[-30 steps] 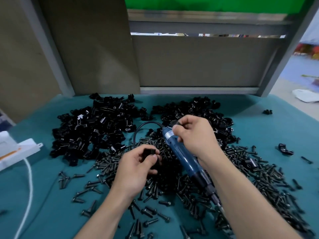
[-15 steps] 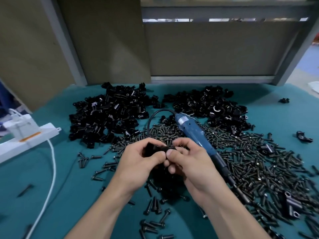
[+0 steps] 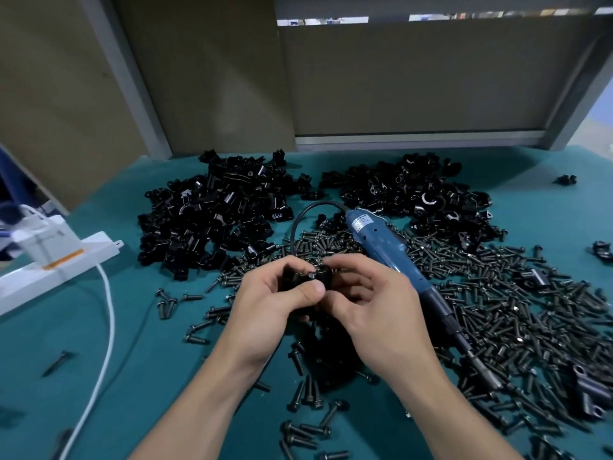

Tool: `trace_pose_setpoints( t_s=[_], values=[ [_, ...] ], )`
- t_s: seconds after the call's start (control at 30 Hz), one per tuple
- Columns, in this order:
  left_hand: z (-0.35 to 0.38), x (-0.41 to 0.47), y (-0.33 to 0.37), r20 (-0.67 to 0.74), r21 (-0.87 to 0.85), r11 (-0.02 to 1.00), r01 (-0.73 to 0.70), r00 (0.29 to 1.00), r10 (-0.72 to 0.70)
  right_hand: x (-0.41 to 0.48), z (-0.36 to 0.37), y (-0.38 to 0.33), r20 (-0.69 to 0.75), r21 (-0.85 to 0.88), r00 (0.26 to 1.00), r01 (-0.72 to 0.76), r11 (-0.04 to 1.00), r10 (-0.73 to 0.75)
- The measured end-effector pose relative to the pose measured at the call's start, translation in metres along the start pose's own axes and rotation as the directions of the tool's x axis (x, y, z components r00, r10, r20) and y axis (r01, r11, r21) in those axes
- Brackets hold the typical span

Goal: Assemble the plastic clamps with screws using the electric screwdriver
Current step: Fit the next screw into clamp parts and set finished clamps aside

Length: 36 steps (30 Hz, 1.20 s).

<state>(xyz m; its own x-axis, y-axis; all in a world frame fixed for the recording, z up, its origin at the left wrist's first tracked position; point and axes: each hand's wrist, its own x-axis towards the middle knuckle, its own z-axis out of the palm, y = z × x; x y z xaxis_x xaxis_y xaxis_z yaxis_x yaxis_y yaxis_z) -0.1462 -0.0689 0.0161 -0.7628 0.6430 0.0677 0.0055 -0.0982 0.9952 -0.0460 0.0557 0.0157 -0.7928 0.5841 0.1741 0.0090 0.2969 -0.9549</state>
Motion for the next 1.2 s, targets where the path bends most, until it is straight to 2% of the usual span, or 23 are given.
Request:
trace_pose_setpoints(
  t_s=[0.1,0.2,0.3,0.37,0.43,0.53,0.6,0.67,0.7,0.73,0.83,0.93,1.0,1.07,1.2],
  values=[
    [-0.001,0.000,0.000,0.034,0.003,1.000,0.008,0.999,-0.008,0.002,-0.004,-0.002,0.011,0.025,1.000,0.027,0.999,-0.028],
    [-0.003,0.000,-0.002,0.062,0.034,0.999,-0.035,0.998,0.032,0.001,-0.008,-0.006,0.030,-0.060,0.996,0.090,0.994,-0.089],
    [-0.002,0.003,-0.005,-0.028,0.049,0.995,-0.083,0.996,0.084,0.008,-0.023,-0.017,-0.079,-0.170,0.989,0.109,0.979,-0.124],
    [0.000,0.006,-0.007,-0.105,0.108,0.992,-0.068,0.991,0.079,0.024,-0.045,-0.021,-0.215,-0.227,0.971,0.056,0.972,-0.106],
    [0.002,0.012,-0.009,-0.142,0.234,0.972,-0.009,0.989,0.044,0.046,-0.071,-0.019,-0.287,-0.321,0.957,-0.058,0.945,-0.038],
    [0.015,0.023,-0.006,-0.072,0.438,0.896,0.068,0.997,-0.040,0.078,-0.103,-0.008,-0.244,-0.519,0.962,-0.236,0.822,0.122],
    [0.028,0.033,-0.004,-0.075,0.354,0.929,0.107,0.994,-0.086,0.097,-0.115,-0.002,-0.190,-0.588,0.970,-0.238,0.773,0.154],
    [0.040,0.040,-0.004,-0.143,0.183,0.975,0.123,0.985,-0.097,0.115,-0.125,0.003,-0.240,-0.536,0.965,-0.224,0.814,0.108],
    [0.043,0.041,-0.005,-0.172,0.145,0.984,0.103,0.982,-0.078,0.125,-0.128,0.005,-0.262,-0.558,0.961,-0.227,0.798,0.091],
    [0.044,0.041,-0.008,-0.180,0.154,0.985,0.080,0.982,-0.051,0.135,-0.129,0.008,-0.240,-0.629,0.965,-0.234,0.741,0.101],
    [0.042,0.042,-0.016,-0.113,0.282,0.958,0.044,0.994,-0.013,0.158,-0.126,0.017,-0.081,-0.860,0.971,-0.183,0.477,0.227],
    [0.038,0.046,-0.017,-0.116,0.218,0.974,0.055,0.993,-0.031,0.168,-0.125,0.020,-0.025,-0.919,0.982,-0.096,0.382,0.187],
    [0.038,0.048,-0.016,-0.131,0.184,0.981,0.063,0.991,-0.039,0.171,-0.127,0.022,-0.023,-0.912,0.982,-0.098,0.399,0.190],
    [0.038,0.048,-0.018,-0.130,0.188,0.980,0.064,0.991,-0.039,0.168,-0.129,0.022,-0.045,-0.867,0.980,-0.135,0.480,0.194],
    [0.038,0.048,-0.017,-0.121,0.167,0.985,0.050,0.992,-0.030,0.149,-0.131,0.020,-0.195,-0.730,0.981,-0.159,0.665,0.021]
  ],
)
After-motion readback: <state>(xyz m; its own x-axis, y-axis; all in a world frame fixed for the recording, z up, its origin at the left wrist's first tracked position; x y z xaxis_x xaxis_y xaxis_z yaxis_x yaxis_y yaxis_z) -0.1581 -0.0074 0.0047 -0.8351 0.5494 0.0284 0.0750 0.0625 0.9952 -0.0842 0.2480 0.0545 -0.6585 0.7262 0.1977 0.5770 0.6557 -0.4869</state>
